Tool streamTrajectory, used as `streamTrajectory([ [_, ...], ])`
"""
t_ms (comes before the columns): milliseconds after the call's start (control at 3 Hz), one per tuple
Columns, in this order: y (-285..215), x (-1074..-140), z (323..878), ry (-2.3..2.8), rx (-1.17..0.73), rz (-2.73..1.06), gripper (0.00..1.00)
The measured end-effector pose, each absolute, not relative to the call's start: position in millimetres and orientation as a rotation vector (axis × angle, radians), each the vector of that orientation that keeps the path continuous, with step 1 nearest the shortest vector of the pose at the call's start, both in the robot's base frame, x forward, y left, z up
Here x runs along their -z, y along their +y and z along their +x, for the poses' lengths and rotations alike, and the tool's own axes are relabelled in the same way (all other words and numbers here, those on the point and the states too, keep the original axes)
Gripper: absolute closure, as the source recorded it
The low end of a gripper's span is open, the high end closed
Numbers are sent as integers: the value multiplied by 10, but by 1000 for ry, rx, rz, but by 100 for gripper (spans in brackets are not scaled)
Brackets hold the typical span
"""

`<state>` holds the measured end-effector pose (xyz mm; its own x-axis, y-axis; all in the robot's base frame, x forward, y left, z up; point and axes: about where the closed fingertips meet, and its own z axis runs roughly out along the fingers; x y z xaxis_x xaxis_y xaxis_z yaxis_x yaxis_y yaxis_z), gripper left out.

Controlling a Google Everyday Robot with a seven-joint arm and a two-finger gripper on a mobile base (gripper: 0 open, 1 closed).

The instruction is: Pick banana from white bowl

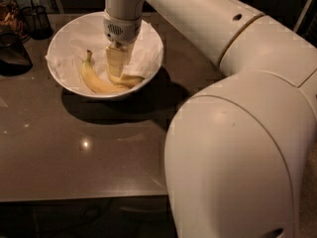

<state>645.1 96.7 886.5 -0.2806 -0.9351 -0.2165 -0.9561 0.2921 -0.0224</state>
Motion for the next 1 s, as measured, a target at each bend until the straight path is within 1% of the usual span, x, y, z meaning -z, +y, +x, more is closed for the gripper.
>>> streamTrajectory([
  [333, 980, -8814, 6485, 2431, -183, -1692, 52],
  [667, 1014, -8709, 6450, 2485, -248, -1650, 51],
  [1000, 1101, -8628, 6412, 2517, -308, -1636, 52],
])
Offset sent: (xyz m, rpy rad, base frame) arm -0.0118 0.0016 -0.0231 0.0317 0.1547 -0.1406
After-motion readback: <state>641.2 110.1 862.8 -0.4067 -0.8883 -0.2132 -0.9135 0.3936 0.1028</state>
